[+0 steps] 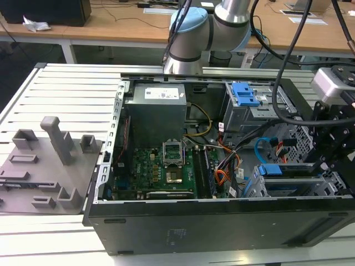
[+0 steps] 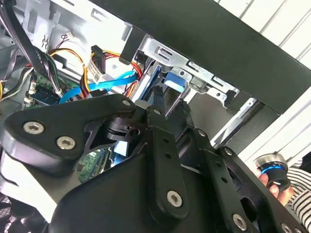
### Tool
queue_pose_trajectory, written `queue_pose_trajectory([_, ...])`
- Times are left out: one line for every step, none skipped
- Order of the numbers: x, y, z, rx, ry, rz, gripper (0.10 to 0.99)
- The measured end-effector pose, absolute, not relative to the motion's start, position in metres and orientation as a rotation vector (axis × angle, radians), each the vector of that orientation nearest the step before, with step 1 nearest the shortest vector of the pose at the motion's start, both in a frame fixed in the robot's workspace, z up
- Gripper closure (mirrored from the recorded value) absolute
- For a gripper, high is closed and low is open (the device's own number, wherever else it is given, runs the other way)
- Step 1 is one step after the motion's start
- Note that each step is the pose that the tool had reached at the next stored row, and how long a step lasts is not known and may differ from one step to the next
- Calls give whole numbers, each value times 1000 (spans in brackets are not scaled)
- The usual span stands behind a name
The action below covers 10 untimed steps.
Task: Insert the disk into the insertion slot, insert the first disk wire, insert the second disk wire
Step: 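Insert the first disk wire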
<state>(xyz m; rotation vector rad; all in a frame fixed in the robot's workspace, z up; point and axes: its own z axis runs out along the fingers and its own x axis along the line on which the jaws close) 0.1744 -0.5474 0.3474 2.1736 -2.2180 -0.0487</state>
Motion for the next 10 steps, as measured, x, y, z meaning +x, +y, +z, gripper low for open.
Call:
queue_pose_trajectory([174, -547, 352, 2174, -2218, -49, 784])
queue_pose_trajectory([174, -547, 355, 2174, -2218, -49, 784])
queue_pose_trajectory([174, -547, 355, 2174, -2218, -49, 784])
queue_pose_trajectory([174, -547, 355, 2174, -2218, -49, 784])
queue_pose_trajectory([174, -547, 355, 2174, -2218, -49, 784])
queue_pose_trajectory([174, -546, 355, 2174, -2218, -48, 784])
queue_pose_trajectory([174, -544, 355, 2174, -2218, -49, 784])
queue_pose_trajectory([174, -541, 355, 2174, -2218, -48, 784])
queue_pose_trajectory([174, -533, 355, 2173, -2218, -48, 784])
queue_pose_trajectory([174, -530, 355, 2173, -2217, -48, 784])
